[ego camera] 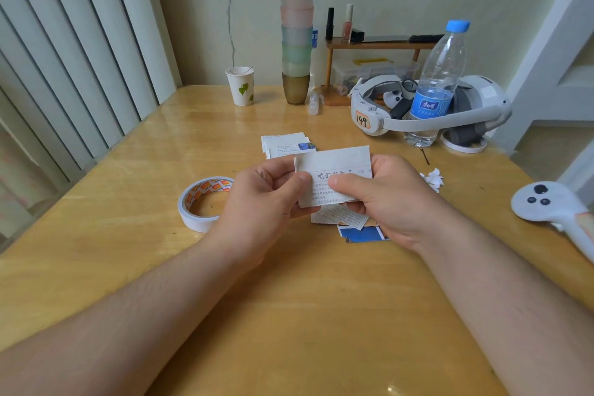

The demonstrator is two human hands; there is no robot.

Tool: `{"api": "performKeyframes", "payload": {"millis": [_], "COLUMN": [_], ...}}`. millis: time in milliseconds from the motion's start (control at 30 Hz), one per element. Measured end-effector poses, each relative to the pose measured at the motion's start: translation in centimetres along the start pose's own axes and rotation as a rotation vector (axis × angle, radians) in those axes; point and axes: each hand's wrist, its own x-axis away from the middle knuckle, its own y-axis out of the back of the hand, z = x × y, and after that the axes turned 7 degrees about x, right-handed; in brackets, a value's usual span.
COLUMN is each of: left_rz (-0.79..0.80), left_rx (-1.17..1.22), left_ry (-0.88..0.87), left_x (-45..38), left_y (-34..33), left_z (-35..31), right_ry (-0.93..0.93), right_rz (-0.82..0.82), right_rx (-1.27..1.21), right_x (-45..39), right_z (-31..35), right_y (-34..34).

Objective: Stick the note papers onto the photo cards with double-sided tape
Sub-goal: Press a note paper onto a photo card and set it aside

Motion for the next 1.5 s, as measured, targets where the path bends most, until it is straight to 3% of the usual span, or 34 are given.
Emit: {"api": "performKeyframes", "payload": {"millis": [133, 433, 767, 900, 1167, 1500], "left_rz": [0.0, 0.052, 0.01, 0.004, 0.051, 0.113], "left_rx": [0.095, -0.047, -0.327, -0.517, -0.314, -0.29], "left_ry": [0.027, -0.032, -0.163, -0.218, -0.184, -0.069], "left_x": [-0.3, 0.0, -0.2, -0.2, -0.1, -0.2], "left_y": [0.2, 0.1, 0.5, 0.9, 0.7, 0.8], "left_z": [-0.2, 0.3, 0.1, 0.1, 0.3, 0.2], "right_ry": [0.041, 0.109, 0.23, 0.254, 0.167, 0.262], "right_rz": [0.038, 0.096, 0.029, 0.036, 0.056, 0.063], "right_rx": [0.026, 0.02, 0.255, 0.233, 0.163, 0.24], "right_x": [0.1, 0.3, 0.2, 0.3, 0.2, 0.4], "right_z": [0.0, 0.0, -0.2, -0.1, -0.4, -0.3], "right_y": [0.0, 0.0, 0.3, 0.5, 1.0, 1.1]}}
